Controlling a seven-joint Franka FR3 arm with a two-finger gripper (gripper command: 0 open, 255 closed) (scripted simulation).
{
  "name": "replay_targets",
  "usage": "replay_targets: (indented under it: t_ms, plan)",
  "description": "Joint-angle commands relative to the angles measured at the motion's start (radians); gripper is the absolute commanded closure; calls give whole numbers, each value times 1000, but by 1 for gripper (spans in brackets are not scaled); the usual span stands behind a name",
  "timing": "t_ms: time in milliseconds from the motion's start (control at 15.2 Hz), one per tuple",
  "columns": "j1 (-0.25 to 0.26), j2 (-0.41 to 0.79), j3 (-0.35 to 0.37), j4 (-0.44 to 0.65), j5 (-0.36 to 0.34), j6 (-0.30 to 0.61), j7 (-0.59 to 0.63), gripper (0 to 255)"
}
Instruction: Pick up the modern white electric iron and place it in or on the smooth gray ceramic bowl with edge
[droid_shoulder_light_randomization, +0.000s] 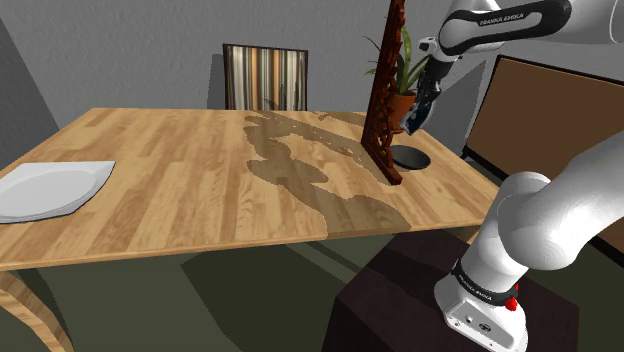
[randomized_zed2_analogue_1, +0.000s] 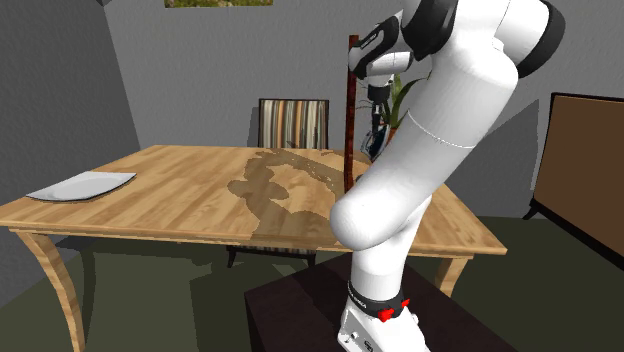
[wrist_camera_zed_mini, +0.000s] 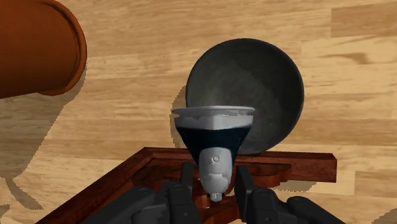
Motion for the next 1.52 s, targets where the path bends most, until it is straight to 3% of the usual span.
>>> replay_targets:
  t_ms: [0, 1188, 1452]
  plan:
    - [1, 8, -12, -17, -1, 26, -3, 255]
    - [14, 91, -104, -196, -9, 285, -1, 255]
    - [14, 93, -106, -198, -8, 289, -2, 255]
